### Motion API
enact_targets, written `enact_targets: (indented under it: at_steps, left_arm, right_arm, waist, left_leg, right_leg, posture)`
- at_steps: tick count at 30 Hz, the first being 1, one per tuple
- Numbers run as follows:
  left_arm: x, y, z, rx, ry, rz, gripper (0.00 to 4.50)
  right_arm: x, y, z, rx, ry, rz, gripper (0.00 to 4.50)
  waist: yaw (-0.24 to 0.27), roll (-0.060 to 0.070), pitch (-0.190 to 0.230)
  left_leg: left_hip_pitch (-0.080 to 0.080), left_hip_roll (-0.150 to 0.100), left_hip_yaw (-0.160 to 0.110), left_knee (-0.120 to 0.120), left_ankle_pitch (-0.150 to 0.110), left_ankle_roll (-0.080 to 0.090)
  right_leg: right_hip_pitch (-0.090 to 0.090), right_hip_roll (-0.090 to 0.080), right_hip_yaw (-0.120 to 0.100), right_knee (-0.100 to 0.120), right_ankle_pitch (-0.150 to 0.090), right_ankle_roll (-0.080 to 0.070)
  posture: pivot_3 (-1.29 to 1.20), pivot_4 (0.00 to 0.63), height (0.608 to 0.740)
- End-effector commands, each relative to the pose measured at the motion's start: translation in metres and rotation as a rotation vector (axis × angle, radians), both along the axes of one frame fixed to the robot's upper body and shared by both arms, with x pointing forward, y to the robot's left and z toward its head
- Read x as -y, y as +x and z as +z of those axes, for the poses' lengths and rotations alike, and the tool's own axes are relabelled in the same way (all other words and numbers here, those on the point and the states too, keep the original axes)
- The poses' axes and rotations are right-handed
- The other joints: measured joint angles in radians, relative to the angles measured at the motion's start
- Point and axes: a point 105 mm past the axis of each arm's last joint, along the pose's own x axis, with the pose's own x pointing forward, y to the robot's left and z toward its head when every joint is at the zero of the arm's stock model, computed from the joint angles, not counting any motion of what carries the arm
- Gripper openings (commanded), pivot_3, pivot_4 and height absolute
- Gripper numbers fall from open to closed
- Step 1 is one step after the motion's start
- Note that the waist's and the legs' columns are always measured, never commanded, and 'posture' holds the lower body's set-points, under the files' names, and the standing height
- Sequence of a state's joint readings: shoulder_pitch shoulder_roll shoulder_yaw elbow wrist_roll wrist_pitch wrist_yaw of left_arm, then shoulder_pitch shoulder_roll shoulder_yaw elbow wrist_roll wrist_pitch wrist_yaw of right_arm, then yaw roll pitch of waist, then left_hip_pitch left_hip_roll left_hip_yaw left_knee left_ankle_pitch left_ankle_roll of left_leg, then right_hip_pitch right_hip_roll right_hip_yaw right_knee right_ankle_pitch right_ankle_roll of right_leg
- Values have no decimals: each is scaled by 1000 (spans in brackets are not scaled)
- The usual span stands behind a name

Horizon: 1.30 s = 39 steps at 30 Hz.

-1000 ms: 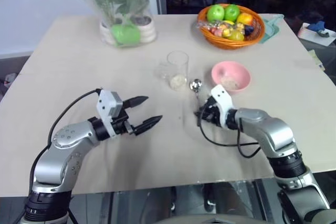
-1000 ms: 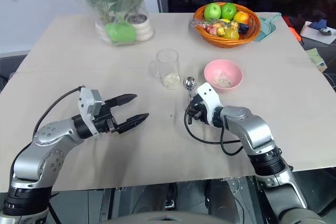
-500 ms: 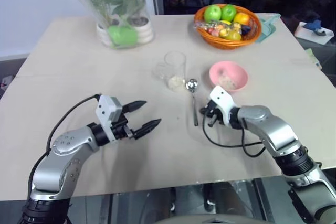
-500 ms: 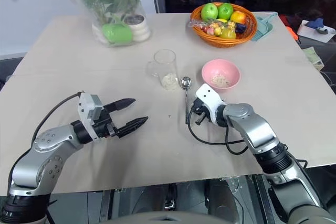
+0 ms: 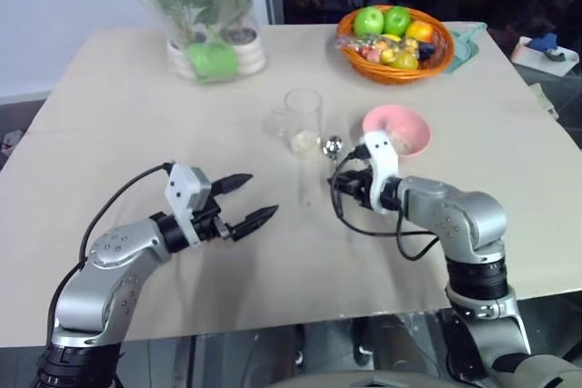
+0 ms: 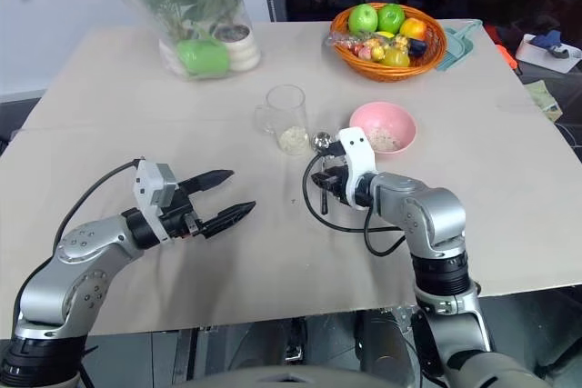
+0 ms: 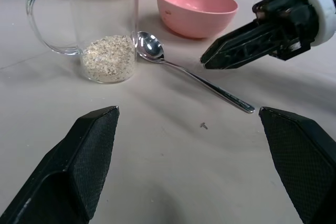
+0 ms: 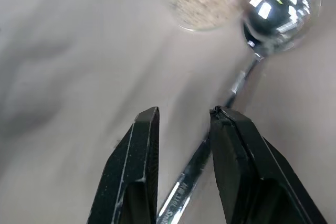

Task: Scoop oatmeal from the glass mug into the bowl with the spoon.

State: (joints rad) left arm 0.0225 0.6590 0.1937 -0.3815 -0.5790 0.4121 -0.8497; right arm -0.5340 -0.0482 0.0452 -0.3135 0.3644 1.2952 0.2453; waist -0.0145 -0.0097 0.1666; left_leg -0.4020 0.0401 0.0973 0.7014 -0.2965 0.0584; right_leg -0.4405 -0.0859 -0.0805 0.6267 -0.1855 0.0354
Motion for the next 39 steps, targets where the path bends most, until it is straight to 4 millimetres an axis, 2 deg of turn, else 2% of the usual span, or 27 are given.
enact_targets:
  at_steps: [1, 5, 18, 20, 23, 28, 33, 39]
  left_arm:
    - [-2, -1, 8, 41, 6, -1, 4500]
    - [-3, -3, 6, 38, 5, 4, 4500]
    - [-7, -6, 1, 34, 3, 23, 4500]
    - [-5, -6, 2, 38, 4, 24, 4500]
    - [-4, -5, 3, 43, 4, 26, 4500]
    - [-3, -5, 4, 50, 6, 30, 4500]
    - [-4, -4, 6, 60, 3, 36, 4500]
    - [-6, -4, 6, 60, 3, 41, 4500]
  right_arm:
    - [-1, 8, 3, 30, -46, -73, 1538]
    - [-1, 13, -1, 36, -95, -121, 1538]
    - [-24, 14, -8, -18, -60, -57, 1538]
    - [-17, 14, -19, 45, -201, -20, 1538]
    - [-5, 12, -28, 89, -302, 29, 1538]
    - [25, -3, -43, 149, -477, 198, 1538]
    - [40, -15, -50, 166, -552, 311, 1538]
    - [50, -32, -53, 166, -563, 418, 1538]
  waist:
    - [-1, 0, 0]
    - [-3, 0, 0]
    - [-6, 1, 0]
    - [-7, 1, 0]
    - [-6, 1, 0]
    - [5, 0, 0]
    - [5, 0, -1]
    - [8, -2, -1]
  left_leg:
    - [0, 0, 0, 0, 0, 0]
    - [0, 0, 0, 0, 1, -1]
    - [0, 1, 0, -1, 1, -1]
    - [0, 1, 0, -1, 1, -1]
    - [1, 0, 0, -1, 1, -1]
    - [1, -1, -1, -1, 1, -1]
    - [2, -1, -1, -1, 1, -1]
    - [2, -1, -2, -1, 1, -1]
  right_leg:
    - [0, 0, 0, 0, 0, 0]
    - [0, 0, 0, 0, 0, 0]
    - [-1, 1, 0, 0, 0, 0]
    - [-1, 1, 0, 0, 0, 0]
    - [0, 0, 0, 0, -1, -2]
    - [1, -1, 0, -1, -1, -2]
    - [2, -1, 0, -1, -3, 0]
    - [2, -1, -1, -1, -3, 0]
  posture:
    - [0, 150, 740]
    - [0, 150, 740]
    - [0, 150, 740]
    - [0, 150, 740]
    - [0, 150, 740]
    - [0, 150, 740]
    - [0, 150, 740]
    - [0, 150, 740]
